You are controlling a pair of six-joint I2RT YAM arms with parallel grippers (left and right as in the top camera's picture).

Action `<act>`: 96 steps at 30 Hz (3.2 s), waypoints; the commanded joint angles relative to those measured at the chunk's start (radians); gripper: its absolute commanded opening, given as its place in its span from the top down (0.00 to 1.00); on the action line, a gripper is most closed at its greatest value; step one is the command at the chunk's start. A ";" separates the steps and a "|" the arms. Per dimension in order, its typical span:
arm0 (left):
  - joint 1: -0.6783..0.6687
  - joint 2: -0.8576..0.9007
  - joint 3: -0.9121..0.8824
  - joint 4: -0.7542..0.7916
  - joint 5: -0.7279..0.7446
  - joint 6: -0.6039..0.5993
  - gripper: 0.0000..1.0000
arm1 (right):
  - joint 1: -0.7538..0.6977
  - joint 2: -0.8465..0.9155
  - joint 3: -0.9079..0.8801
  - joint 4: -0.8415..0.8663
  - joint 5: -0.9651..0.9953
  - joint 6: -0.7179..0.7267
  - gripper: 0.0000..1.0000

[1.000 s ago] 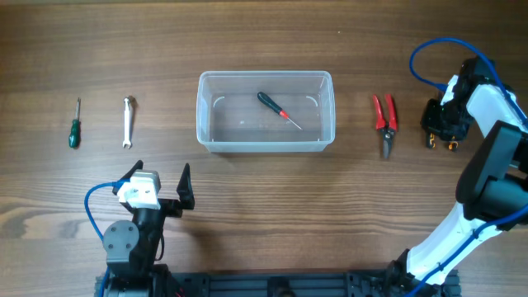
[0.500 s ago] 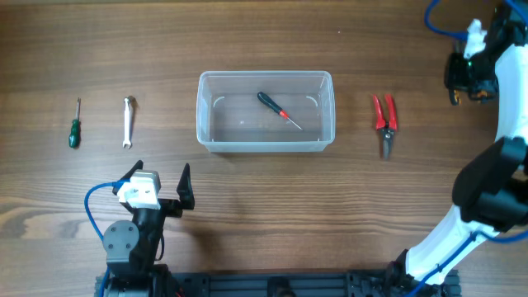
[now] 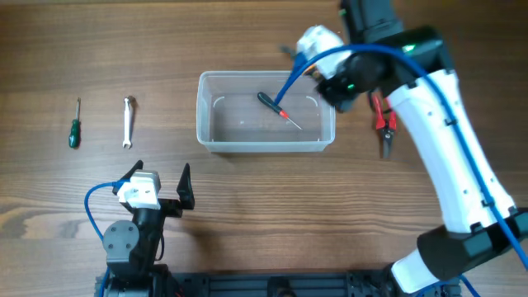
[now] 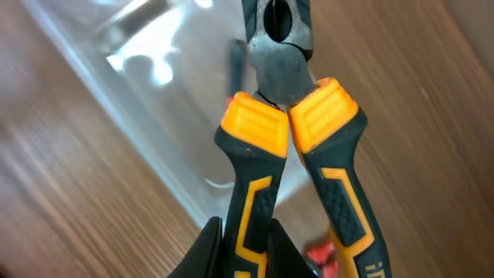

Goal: Pack container
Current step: 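Carry the orange-black pliers into the container and open the gripper, then move the right gripper back right over the red-handled pliers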

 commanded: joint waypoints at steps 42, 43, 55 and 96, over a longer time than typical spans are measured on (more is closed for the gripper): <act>-0.006 -0.005 -0.009 0.006 0.009 0.016 0.00 | 0.128 0.530 -0.037 0.196 -0.074 0.022 0.87; -0.006 -0.005 -0.009 0.006 0.009 0.016 0.00 | 0.128 0.530 -0.037 0.197 -0.074 0.023 0.85; -0.006 -0.005 -0.009 0.006 0.009 0.017 0.00 | 0.128 0.527 0.000 0.162 -0.050 0.045 0.66; -0.006 -0.005 -0.009 0.006 0.009 0.016 0.00 | -0.561 0.042 -0.328 0.181 0.069 0.380 0.00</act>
